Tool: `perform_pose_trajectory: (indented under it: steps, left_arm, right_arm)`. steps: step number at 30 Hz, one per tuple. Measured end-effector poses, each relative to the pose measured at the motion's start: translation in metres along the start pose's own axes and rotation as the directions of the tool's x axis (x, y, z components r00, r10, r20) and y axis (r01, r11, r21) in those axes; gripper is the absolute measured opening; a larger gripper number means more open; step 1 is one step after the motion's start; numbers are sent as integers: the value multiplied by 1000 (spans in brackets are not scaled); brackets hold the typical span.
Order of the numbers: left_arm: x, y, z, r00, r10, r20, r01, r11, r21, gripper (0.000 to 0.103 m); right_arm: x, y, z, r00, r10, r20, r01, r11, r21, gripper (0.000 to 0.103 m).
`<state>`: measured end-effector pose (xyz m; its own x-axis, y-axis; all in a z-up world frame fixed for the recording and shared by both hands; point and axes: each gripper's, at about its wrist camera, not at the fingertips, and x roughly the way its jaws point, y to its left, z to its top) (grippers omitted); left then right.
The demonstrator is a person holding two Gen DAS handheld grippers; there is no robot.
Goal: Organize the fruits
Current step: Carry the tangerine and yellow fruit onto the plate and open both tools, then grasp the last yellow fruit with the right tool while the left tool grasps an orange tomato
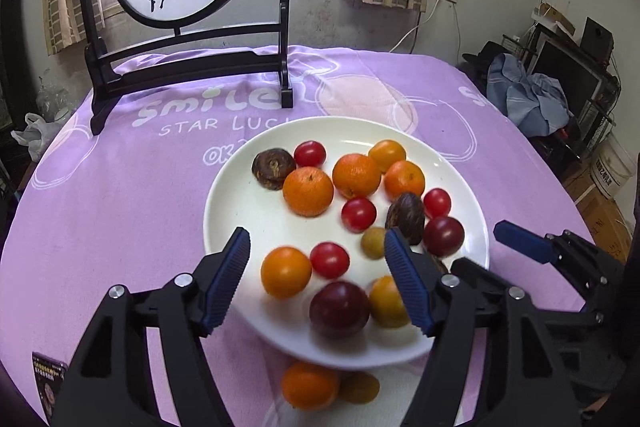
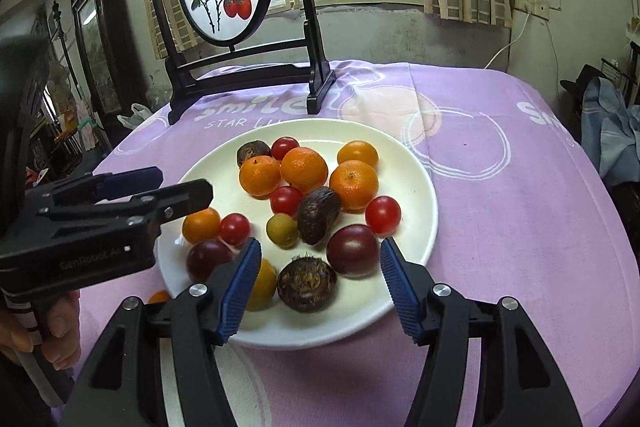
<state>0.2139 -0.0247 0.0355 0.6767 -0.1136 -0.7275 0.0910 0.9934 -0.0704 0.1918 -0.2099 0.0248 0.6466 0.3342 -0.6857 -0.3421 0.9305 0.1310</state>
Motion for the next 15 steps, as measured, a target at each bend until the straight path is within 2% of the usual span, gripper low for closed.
perform_pose_trajectory:
  steps: [2,10,15]
  left_arm:
    - [-6,4,-8,1000,3,-1,-3,1000,-8,74]
    - [-25,21,-43,1000,10,-25,-11,999,-38,75]
    - [-35,31,-60,999,23,-36,-25,998,-62,80]
  right_arm:
    - [-4,2,-4,1000,9,-4,-9,1000,-9,63]
    - [-17,26,-31,999,36,-40,-39,996,-85,63]
    - [-19,37,-47,996,52,-77,-60,992,-113,63]
